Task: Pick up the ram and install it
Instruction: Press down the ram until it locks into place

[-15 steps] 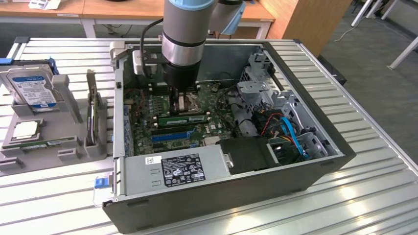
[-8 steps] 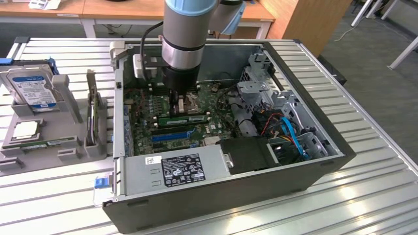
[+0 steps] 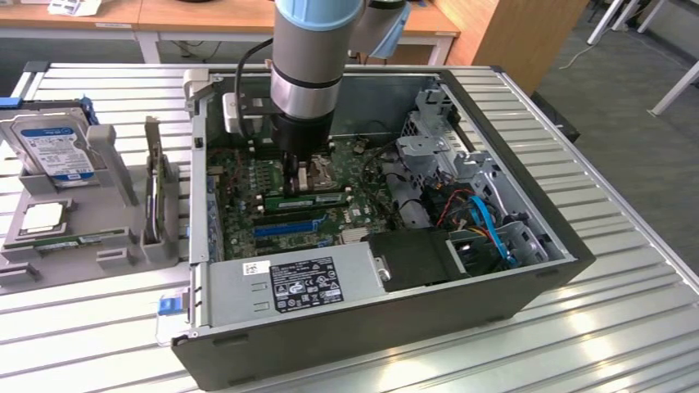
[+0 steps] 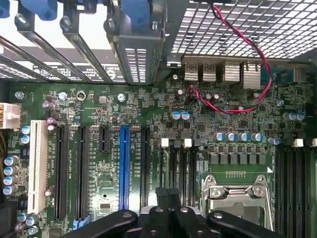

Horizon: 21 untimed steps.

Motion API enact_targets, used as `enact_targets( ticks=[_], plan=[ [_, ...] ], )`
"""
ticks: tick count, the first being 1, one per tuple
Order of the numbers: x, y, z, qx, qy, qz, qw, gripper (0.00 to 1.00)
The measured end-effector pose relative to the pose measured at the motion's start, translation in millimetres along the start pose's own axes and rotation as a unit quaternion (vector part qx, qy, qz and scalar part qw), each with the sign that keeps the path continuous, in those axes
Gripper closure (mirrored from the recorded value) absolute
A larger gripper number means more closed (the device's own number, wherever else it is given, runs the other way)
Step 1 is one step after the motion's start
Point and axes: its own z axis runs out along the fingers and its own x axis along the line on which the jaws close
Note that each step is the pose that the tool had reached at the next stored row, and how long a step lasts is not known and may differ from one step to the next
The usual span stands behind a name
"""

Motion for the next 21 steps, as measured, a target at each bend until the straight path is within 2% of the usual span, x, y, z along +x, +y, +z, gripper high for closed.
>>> enact_targets(
  ticks=[21],
  plan=[
    [-0.6,-0.1,3.2,0.0,0.0,0.0,1.0,0.9]
  ],
)
